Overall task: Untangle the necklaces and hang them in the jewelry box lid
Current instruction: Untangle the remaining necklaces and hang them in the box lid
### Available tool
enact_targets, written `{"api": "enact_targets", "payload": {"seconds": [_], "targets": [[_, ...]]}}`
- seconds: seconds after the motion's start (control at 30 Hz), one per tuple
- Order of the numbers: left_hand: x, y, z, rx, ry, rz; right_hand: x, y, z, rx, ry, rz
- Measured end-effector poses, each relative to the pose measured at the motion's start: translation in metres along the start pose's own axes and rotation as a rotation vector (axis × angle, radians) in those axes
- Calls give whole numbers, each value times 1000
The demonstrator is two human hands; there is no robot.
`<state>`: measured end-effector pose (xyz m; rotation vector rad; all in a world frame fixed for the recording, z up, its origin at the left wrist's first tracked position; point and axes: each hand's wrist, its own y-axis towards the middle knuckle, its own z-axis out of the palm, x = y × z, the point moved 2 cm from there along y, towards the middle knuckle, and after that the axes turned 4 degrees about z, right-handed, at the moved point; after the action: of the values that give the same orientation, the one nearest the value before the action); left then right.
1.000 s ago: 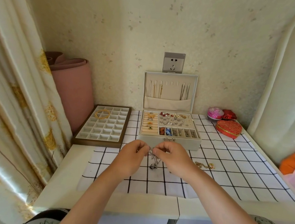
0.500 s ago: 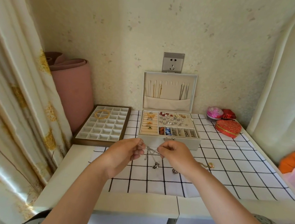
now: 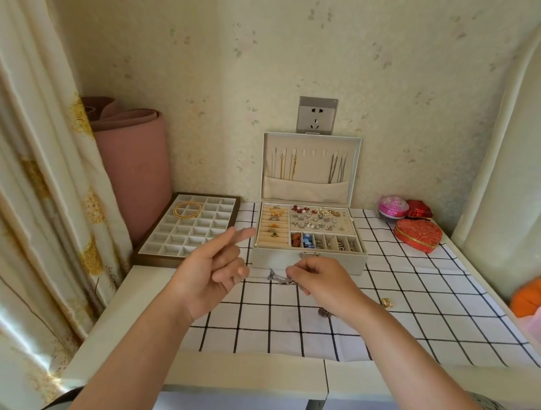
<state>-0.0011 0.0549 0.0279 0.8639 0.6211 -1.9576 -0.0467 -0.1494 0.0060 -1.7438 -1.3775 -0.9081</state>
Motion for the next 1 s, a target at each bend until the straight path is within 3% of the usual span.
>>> {"api": "enact_targets", "payload": {"seconds": [0.1,0.27,0.33,0.47,0.53,0.6,0.73,0.8,0.93,1.0], "targets": [[0,0,0,33,-61,-29,0,0,0,33,54,5],[-9,1,-10,177,-247,84,3,-5,0,120,52,34],[-13,2,-15,214,-253,30,3,-5,-5,150,73,9],[-14,-1,-21,94,168,-65,5,-5,-4,213,51,-58],[-11,-1,-22,50,418,-34,1,-2,-2,211,44,-53],[-13,0,-23,17,491,30,-4,0,1,182,3,-66],[-21,4,-31,-25,30,123,0,-3,-2,148,21,-62],[-22,5,-34,-76,-46,152,3,-4,-6,154,27,-50],[-20,5,-30,-160,472,258,3,-7,1,213,-27,-46],[-18,6,-29,-238,616,254,0,-5,3,208,-36,-17]]}}
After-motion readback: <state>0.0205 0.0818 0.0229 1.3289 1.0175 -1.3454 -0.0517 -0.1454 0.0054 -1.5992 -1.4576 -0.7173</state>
